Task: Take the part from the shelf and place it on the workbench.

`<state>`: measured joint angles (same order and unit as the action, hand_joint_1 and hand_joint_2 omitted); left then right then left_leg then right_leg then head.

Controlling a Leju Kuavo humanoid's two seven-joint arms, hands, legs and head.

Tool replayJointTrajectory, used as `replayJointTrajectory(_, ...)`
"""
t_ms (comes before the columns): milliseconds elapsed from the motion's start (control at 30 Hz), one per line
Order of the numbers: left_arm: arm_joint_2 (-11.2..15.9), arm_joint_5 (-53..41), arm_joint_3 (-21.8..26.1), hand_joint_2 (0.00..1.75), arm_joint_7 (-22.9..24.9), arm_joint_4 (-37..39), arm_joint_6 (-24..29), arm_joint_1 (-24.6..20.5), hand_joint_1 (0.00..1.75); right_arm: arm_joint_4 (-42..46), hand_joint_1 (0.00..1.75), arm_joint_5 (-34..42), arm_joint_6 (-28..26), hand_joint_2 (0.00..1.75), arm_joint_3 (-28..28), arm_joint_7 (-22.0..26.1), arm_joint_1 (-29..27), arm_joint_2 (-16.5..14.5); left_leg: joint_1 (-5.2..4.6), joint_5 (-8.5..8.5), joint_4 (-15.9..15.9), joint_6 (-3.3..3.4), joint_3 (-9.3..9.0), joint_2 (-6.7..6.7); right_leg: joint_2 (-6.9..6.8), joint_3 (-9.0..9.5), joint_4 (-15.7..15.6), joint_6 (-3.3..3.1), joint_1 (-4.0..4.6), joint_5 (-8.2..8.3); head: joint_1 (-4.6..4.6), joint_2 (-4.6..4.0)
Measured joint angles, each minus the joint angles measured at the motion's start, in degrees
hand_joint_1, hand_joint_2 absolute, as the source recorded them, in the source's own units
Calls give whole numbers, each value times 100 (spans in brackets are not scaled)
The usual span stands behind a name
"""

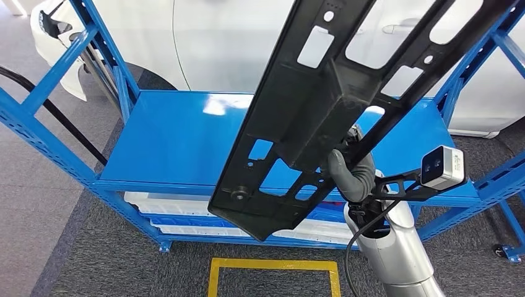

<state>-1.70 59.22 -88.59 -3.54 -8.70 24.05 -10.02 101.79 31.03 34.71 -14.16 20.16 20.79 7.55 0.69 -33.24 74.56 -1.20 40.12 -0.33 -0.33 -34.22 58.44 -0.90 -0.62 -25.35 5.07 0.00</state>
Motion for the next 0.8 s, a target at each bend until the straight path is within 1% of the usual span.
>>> replayJointTrajectory(33,0,0,1,175,8,0,-6,1,0,0,175,-4,-8,175,-11,-3,6,-1,0,141,-174,12,-93,0,3,2,8,-1,4,-4,0,0)
replayJointTrajectory(67,1,1,1,175,18,0,-12,9,0,0,175,-5,-18,175,-19,-5,15,-1,-1,345,-529,35,-270,0,10,5,17,2,8,-9,-1,0)
replayJointTrajectory(100,1,1,1,175,26,0,-15,18,0,0,175,-5,-33,175,-26,-5,25,-1,-5,506,-916,70,-456,0,17,5,23,10,10,-13,0,0)
replayJointTrajectory(133,3,2,1,175,33,0,-19,25,0,1,175,-7,-51,175,-29,-5,38,0,-14,617,-1251,103,-609,0,24,-8,37,30,23,-14,-1,0)
replayJointTrajectory(167,4,6,1,175,43,0,-26,29,0,1,175,-13,-69,175,-31,-2,46,1,-30,667,-1457,135,-693,-2,26,-29,46,60,27,-6,-1,0)
replayJointTrajectory(233,7,30,4,175,53,0,-51,35,0,5,175,-29,-90,175,-32,9,51,2,-54,673,-1565,182,-706,-11,24,-67,47,130,36,24,-1,0)
replayJointTrajectory(267,7,47,5,175,57,0,-68,36,0,12,175,-37,-92,175,-33,17,50,2,-42,696,-1582,211,-699,-10,24,-73,41,161,26,25,0,0)
replayJointTrajectory(300,7,63,8,175,60,0,-84,34,0,22,175,-40,-92,175,-33,25,52,2,-26,725,-1616,242,-706,-9,27,-88,77,188,26,-17,-1,0)
replayJointTrajectory(333,7,76,10,175,65,0,-98,28,0,34,175,-40,-92,175,-33,32,57,3,-10,754,-1650,272,-715,-4,30,-139,204,214,24,-119,-2,0)
replayJointTrajectory(367,7,84,11,175,72,0,-110,22,0,44,175,-41,-91,175,-33,37,57,3,1,775,-1674,294,-719,2,33,-242,444,238,17,-281,-2,0)
replayJointTrajectory(433,7,90,13,175,83,0,-125,17,0,51,175,-40,-90,175,-33,42,36,3,-8,788,-1678,313,-701,8,33,-572,1196,277,2,-657,-2,0)
replayJointTrajectory(467,7,91,13,175,85,0,-128,18,0,51,175,-40,-90,175,-33,43,21,3,-12,791,-1673,316,-691,10,32,-698,1493,291,-6,-754,-2,0)
replayJointTrajectory(500,7,91,14,175,85,0,-130,17,0,50,175,-40,-90,175,-33,43,10,3,-14,793,-1664,318,-682,9,32,-737,1610,297,-12,-750,-2,0)
replayJointTrajectory(533,7,91,14,175,85,0,-131,17,0,50,175,-40,-90,175,-33,43,7,4,-14,794,-1653,318,-678,6,31,-651,1474,295,-16,-631,-2,0)
replayJointTrajectory(567,7,91,14,175,85,0,-132,16,0,51,175,-40,-90,175,-33,43,9,5,-14,792,-1640,314,-678,3,31,-465,1139,283,-18,-444,-2,0)
replayJointTrajectory(600,7,91,14,175,86,0,-132,14,0,52,175,-40,-90,175,-33,43,14,7,-15,791,-1629,305,-676,0,32,-241,716,262,-15,-281,-2,0)
replayJointTrajectory(633,7,91,14,175,86,0,-132,11,0,55,175,-40,-90,175,-33,42,18,8,-25,790,-1617,285,-669,-2,32,-59,352,237,-2,-154,-1,0)
replayJointTrajectory(667,7,91,14,175,86,0,-132,8,0,58,175,-40,-90,175,-33,42,22,8,-34,795,-1610,258,-657,-3,34,50,115,212,12,-88,-1,0)
replayJointTrajectory(700,7,91,15,175,86,0,-132,6,0,62,175,-39,-90,175,-33,42,23,8,-42,803,-1608,228,-644,-3,37,84,18,189,28,-79,-1,0)
replayJointTrajectory(733,6,91,15,175,86,0,-132,6,0,64,175,-38,-90,175,-33,42,24,9,-48,814,-1610,196,-634,-3,39,71,13,167,41,-63,-1,0)
replayJointTrajectory(767,7,91,16,175,85,0,-132,8,0,64,175,-36,-90,175,-33,43,25,11,-49,816,-1612,166,-627,-2,36,63,2,132,27,-44,-1,0)
replayJointTrajectory(800,8,91,15,175,85,0,-132,11,0,64,175,-35,-90,175,-33,43,27,14,-46,779,-1581,136,-611,-2,29,60,-20,95,14,-21,-1,0)
